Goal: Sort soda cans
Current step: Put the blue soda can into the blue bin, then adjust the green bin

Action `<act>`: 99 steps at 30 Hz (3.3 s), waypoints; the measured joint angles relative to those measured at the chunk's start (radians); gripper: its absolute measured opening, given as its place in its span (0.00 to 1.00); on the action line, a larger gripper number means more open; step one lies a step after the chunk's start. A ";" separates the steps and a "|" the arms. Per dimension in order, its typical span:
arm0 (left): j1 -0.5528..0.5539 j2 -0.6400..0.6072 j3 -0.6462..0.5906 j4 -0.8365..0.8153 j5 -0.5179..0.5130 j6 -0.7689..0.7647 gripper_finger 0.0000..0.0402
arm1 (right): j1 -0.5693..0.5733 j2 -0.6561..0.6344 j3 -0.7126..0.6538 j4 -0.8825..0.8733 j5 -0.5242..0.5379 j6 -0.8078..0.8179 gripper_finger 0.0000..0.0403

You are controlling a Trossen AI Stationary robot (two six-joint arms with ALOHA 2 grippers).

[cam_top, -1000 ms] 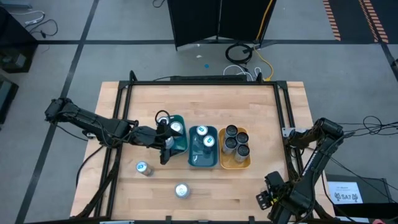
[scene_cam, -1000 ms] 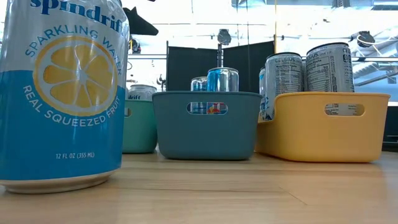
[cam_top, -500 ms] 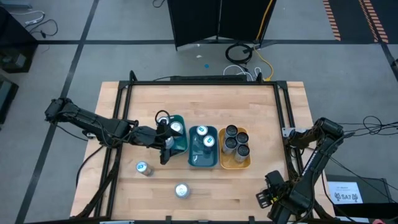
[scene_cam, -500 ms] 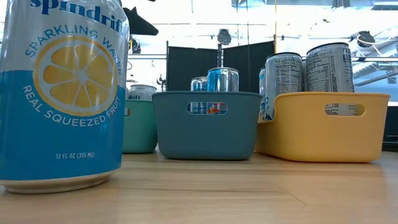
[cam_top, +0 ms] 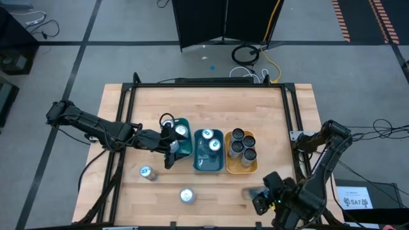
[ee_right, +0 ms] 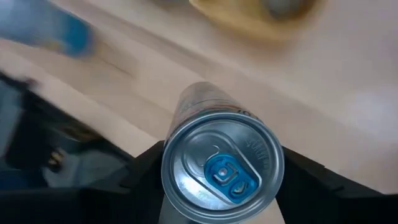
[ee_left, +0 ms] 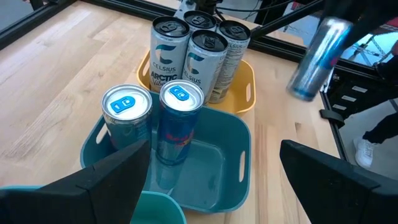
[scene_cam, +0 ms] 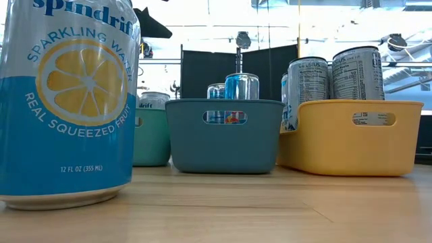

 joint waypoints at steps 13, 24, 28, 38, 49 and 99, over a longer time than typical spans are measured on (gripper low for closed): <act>0.000 0.000 0.000 0.000 0.000 0.001 0.92 | -0.290 -0.001 0.251 0.005 0.143 -0.549 0.57; 0.000 0.000 0.000 0.000 0.000 0.002 0.92 | -0.539 0.054 0.256 0.157 -0.033 -0.870 0.57; 0.000 0.000 0.000 0.000 0.000 0.002 0.92 | -0.582 0.120 0.256 0.133 -0.109 -0.904 0.57; 0.000 0.000 0.000 0.000 0.000 0.003 0.92 | -0.647 0.257 0.256 0.062 -0.144 -0.945 0.59; 0.000 0.000 0.000 0.000 0.000 0.003 0.92 | -0.684 0.338 0.256 0.079 -0.214 -1.021 0.61; -0.032 0.000 0.000 -0.006 0.000 -0.009 0.92 | -0.242 0.128 0.494 -0.224 0.259 -0.622 0.80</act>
